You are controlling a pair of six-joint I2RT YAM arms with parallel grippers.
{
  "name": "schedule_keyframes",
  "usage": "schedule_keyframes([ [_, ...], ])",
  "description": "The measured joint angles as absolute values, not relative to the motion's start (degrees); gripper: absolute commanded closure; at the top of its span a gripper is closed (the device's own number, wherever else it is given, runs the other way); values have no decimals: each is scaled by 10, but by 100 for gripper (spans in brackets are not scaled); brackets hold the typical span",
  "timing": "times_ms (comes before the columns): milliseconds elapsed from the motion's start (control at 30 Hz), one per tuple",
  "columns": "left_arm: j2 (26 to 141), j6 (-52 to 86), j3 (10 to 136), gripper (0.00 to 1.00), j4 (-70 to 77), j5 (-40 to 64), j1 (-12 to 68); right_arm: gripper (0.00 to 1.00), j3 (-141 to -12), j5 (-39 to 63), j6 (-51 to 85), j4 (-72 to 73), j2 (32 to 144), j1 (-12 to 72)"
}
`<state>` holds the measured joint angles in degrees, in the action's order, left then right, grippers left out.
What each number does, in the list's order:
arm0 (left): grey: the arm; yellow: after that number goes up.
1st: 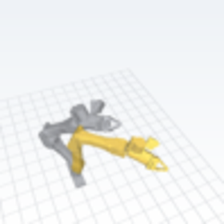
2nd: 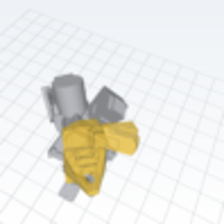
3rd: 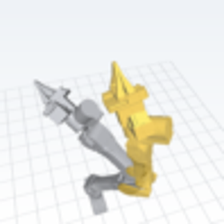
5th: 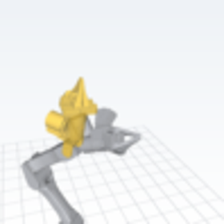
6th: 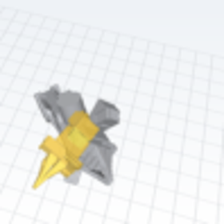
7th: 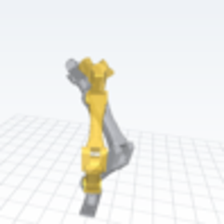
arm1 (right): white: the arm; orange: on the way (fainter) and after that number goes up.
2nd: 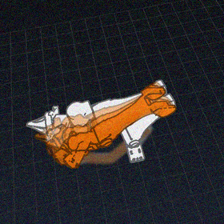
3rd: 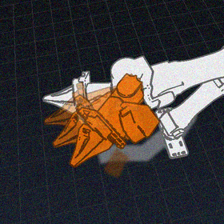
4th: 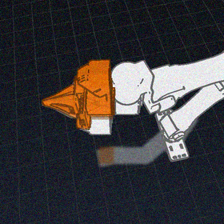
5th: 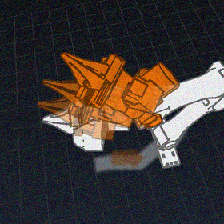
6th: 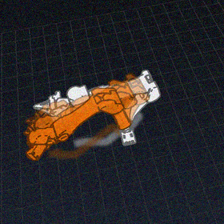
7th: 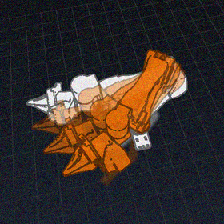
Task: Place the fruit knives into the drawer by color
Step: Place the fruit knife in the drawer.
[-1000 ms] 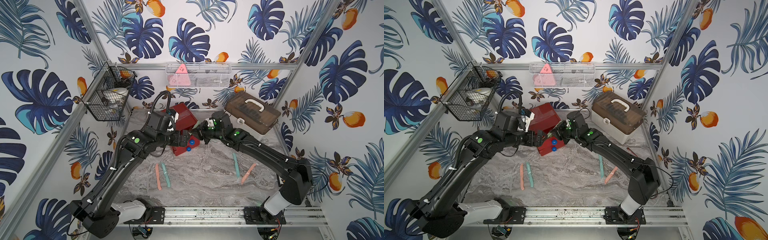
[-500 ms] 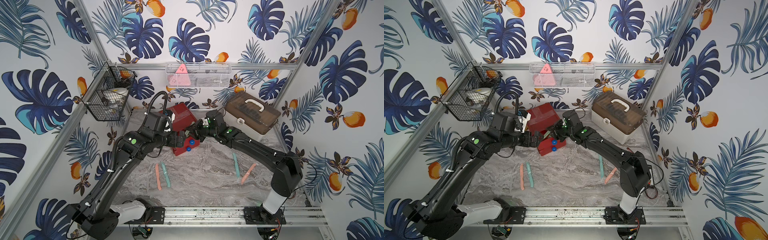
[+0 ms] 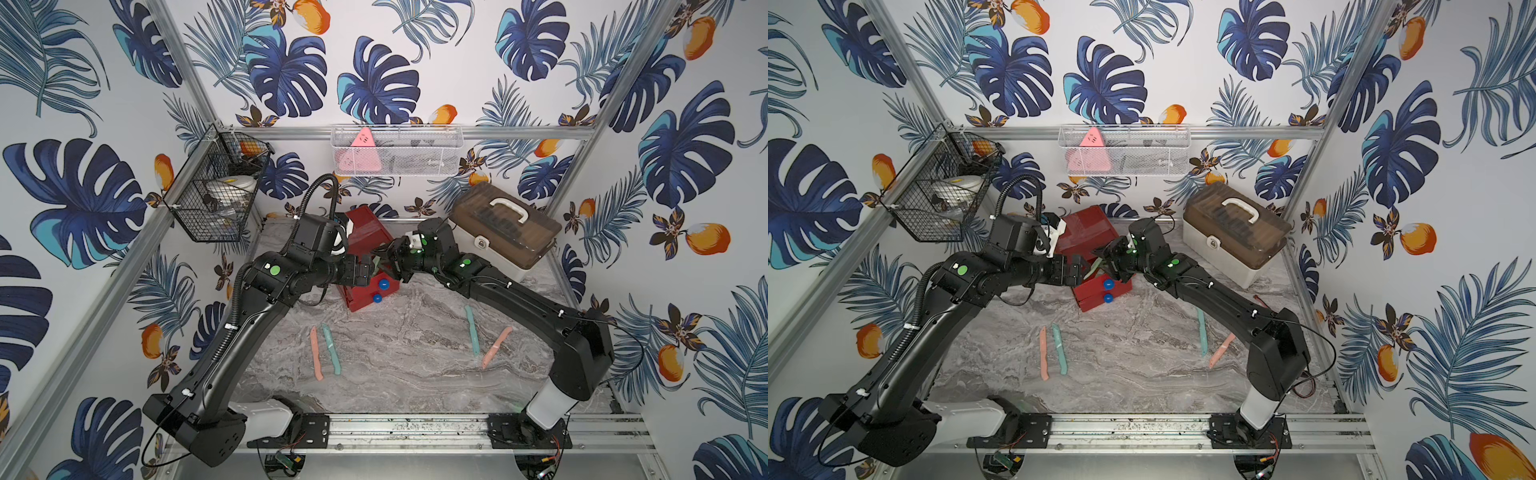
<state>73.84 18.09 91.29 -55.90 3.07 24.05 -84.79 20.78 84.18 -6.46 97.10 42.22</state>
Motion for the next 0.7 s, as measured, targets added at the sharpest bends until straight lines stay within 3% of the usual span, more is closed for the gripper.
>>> schedule_keyframes([
  [100,742,181,913,1,-556,35,239,73,-845,204,842,-65,971,422],
  [200,742,181,910,1,-553,42,238,81,-846,204,844,-58,974,422],
  [333,738,181,903,1,-553,43,233,81,-850,204,844,-59,979,422],
  [433,735,180,899,1,-552,43,230,75,-860,204,836,-70,979,423],
  [500,733,179,897,1,-551,45,228,62,-876,197,821,-96,974,422],
  [567,732,179,893,1,-550,45,226,56,-903,192,797,-131,971,422],
  [700,731,179,886,1,-548,49,224,53,-968,187,731,-207,985,422],
])
